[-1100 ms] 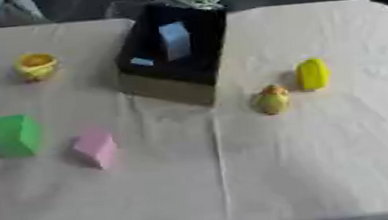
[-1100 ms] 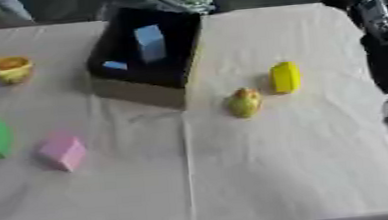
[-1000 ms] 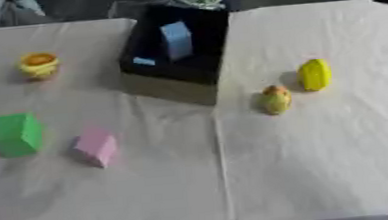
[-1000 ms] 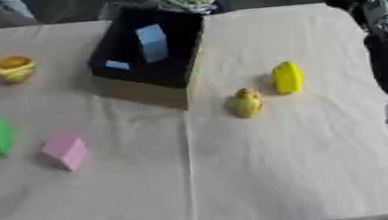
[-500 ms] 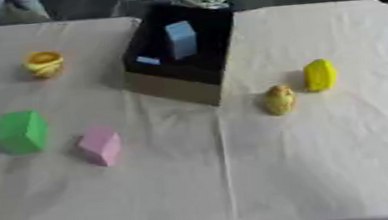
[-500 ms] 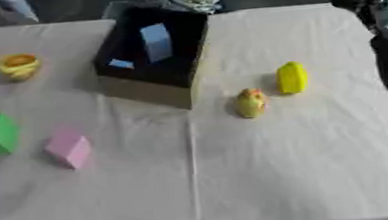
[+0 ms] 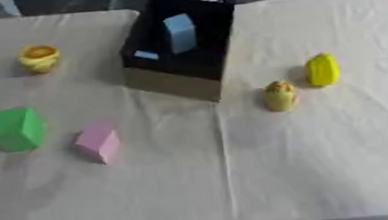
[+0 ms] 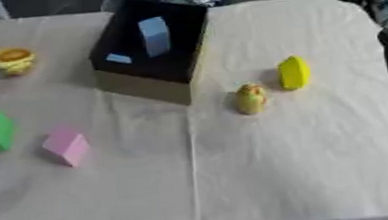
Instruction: Pick up objects on the table and place them in the box.
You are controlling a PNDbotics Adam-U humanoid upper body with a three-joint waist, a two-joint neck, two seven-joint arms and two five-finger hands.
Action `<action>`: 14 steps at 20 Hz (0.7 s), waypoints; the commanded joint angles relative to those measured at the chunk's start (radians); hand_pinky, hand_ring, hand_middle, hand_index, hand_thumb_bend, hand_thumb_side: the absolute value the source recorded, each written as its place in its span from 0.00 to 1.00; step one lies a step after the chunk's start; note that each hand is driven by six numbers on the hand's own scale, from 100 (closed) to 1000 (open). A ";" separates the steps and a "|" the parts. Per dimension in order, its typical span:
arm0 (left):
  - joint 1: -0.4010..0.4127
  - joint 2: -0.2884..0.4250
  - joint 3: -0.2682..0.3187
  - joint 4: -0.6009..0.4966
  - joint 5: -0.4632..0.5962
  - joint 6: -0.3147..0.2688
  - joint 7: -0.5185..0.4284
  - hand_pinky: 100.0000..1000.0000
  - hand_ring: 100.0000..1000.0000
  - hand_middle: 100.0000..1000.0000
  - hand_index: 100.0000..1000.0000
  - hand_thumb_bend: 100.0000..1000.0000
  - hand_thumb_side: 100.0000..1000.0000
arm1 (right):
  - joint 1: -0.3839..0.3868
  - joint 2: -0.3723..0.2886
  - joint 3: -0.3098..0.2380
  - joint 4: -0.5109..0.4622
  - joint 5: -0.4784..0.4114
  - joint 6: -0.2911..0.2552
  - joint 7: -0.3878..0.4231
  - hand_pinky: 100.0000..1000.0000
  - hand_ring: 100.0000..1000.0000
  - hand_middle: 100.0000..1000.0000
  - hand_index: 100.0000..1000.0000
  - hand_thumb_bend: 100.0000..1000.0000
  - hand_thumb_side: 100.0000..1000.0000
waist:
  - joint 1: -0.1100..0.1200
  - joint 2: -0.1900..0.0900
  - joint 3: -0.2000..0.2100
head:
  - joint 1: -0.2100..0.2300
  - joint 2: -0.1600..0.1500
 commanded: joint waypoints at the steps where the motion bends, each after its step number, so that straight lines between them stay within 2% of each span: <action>1: -0.013 0.014 0.002 -0.015 -0.012 -0.004 -0.002 0.70 0.74 0.69 0.81 0.37 0.44 | -0.010 -0.111 -0.023 -0.020 0.047 -0.021 -0.002 0.81 0.79 0.67 0.76 0.00 0.64 | 0.006 0.009 0.002 | 0.000 0.005; 4: -0.017 0.015 0.000 -0.015 -0.019 -0.004 -0.003 0.70 0.74 0.69 0.81 0.36 0.45 | -0.001 -0.220 -0.029 -0.020 0.123 -0.015 0.019 0.82 0.82 0.72 0.79 0.00 0.67 | 0.001 0.025 0.005 | 0.001 0.004; 8: -0.020 0.018 -0.002 -0.015 -0.026 -0.004 -0.003 0.70 0.74 0.69 0.81 0.36 0.45 | 0.003 -0.386 -0.034 -0.020 0.270 0.020 0.077 0.82 0.85 0.76 0.82 0.00 0.73 | -0.003 0.038 0.008 | -0.003 -0.003; 11: -0.022 0.019 -0.005 -0.015 -0.028 -0.004 -0.004 0.70 0.74 0.69 0.81 0.36 0.46 | -0.012 -0.485 -0.022 -0.020 0.364 0.050 0.144 0.82 0.88 0.80 0.84 0.00 0.66 | -0.005 0.044 0.011 | -0.011 -0.011; 14: -0.025 0.020 -0.009 -0.015 -0.028 -0.002 -0.007 0.70 0.74 0.69 0.81 0.36 0.46 | -0.032 -0.556 0.004 -0.020 0.431 0.071 0.233 0.82 0.89 0.82 0.85 0.00 0.61 | -0.007 0.047 0.015 | -0.020 -0.016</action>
